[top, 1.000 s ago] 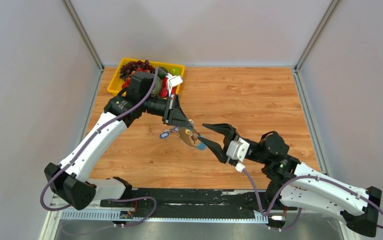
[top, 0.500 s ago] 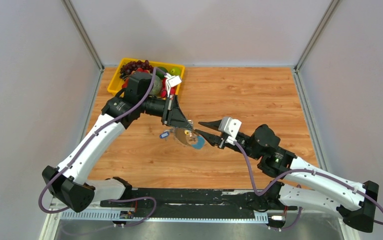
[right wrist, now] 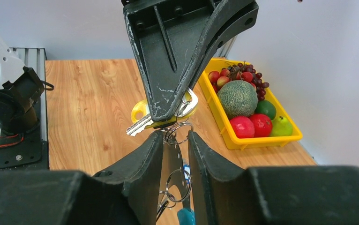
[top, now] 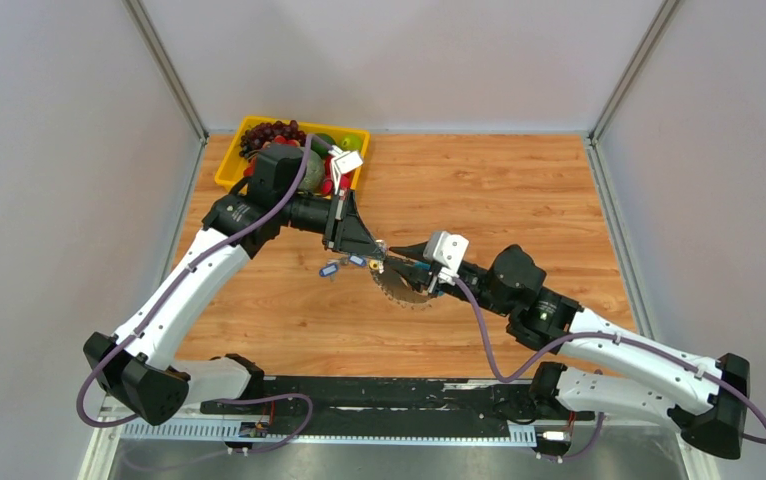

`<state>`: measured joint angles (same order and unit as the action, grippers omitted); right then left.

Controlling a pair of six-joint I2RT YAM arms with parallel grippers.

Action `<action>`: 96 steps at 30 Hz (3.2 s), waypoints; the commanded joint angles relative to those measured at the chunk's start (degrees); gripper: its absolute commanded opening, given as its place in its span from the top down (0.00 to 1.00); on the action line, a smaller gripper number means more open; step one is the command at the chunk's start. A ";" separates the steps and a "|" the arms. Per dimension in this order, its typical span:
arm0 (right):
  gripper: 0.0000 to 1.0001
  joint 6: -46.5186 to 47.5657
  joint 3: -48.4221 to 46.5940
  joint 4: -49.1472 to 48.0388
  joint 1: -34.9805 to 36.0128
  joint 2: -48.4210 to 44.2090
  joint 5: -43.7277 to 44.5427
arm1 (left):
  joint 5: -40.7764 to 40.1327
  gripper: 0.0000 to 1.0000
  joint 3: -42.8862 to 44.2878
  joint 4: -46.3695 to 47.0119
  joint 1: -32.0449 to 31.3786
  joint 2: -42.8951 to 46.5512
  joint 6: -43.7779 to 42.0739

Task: Remove the keys from the keyring

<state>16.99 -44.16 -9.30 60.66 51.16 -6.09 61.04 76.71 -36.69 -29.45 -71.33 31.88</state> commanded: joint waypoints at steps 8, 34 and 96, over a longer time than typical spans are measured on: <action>0.80 -1.29 -4.37 -2.38 -0.27 3.05 -1.65 | 2.17 1.00 2.13 3.39 -0.42 2.34 0.62; 0.70 -0.52 -3.64 -2.49 -0.24 0.70 -0.52 | 0.94 1.00 2.43 3.71 -0.39 2.72 1.34; 0.84 -3.07 -3.55 -5.79 -0.22 1.60 -1.13 | 1.47 1.00 1.26 5.46 -0.50 3.83 2.97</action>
<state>15.18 -46.24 -12.10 60.49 53.91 -7.92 61.04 77.32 -34.22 -29.65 -69.10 34.30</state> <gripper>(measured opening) 0.242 0.018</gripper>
